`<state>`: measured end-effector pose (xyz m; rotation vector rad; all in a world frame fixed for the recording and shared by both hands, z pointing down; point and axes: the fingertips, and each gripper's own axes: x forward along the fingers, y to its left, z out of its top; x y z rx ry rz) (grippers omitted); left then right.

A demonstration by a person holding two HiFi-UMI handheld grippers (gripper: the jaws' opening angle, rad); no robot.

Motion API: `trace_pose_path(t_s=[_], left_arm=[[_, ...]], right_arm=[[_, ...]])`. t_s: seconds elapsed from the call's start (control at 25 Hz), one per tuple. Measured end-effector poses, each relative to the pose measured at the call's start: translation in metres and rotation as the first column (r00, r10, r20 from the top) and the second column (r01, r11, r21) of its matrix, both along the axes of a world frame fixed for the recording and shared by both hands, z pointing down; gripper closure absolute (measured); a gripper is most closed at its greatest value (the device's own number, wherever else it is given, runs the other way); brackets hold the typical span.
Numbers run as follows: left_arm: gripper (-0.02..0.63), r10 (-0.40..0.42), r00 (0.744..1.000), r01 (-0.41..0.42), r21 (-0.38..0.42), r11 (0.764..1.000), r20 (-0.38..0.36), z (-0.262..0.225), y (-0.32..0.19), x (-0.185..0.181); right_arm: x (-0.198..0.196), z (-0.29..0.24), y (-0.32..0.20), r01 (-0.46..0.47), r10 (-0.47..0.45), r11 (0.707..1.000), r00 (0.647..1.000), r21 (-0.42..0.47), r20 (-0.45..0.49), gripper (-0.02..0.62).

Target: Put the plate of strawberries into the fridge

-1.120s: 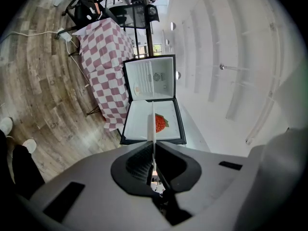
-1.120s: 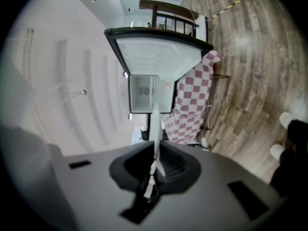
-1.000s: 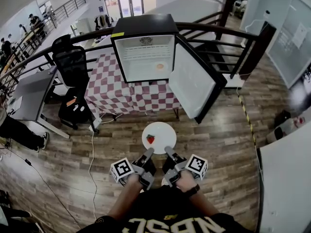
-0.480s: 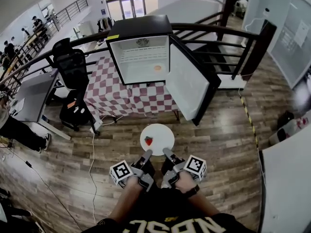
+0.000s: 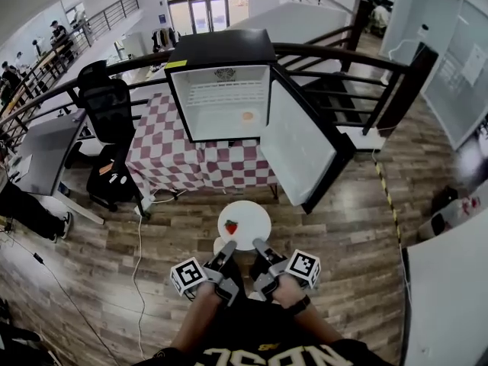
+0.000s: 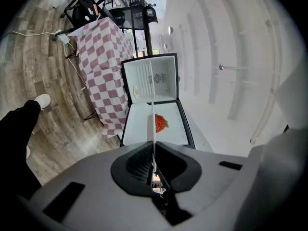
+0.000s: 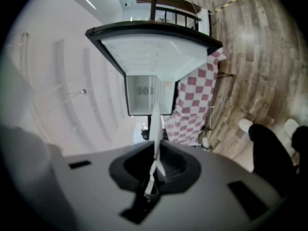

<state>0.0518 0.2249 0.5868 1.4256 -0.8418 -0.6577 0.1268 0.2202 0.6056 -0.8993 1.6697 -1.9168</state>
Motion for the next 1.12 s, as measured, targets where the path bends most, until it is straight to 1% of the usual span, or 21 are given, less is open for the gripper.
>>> trace_pose_path(t_s=[0.16,0.4,0.6,0.8,0.92,1.12], left_arm=[[0.575,0.012,1.0,-0.012,-0.01,1.0,0.002,0.003,-0.028,-0.004],[0.574,0.031,1.0,-0.031,-0.007,0.999,-0.001,-0.001,-0.09,-0.024],[0.574,0.058,0.998,-0.059,0.029,0.998,0.006,-0.02,-0.147,-0.044],[0.574,0.09,0.996,-0.091,0.051,0.995,0.027,-0.03,-0.198,-0.067],[0.575,0.104,0.994,-0.105,0.053,0.993,0.012,-0.036,-0.223,-0.079],[0.575,0.134,0.991,-0.134,0.038,0.99,0.013,-0.032,-0.259,-0.101]], right_arm=[[-0.004,0.004,-0.027,-0.009,0.009,1.0,1.0,-0.025,0.006,0.563],[-0.024,0.003,-0.088,-0.03,0.031,0.999,0.999,-0.035,0.036,0.563],[-0.046,-0.014,-0.142,-0.045,0.046,0.999,0.998,-0.003,0.041,0.563],[-0.067,-0.022,-0.191,-0.078,0.078,0.997,0.995,-0.002,0.063,0.563],[-0.082,-0.025,-0.215,-0.092,0.092,0.996,0.993,0.0,0.074,0.563],[-0.102,-0.023,-0.249,-0.123,0.123,0.992,0.989,-0.011,0.076,0.563]])
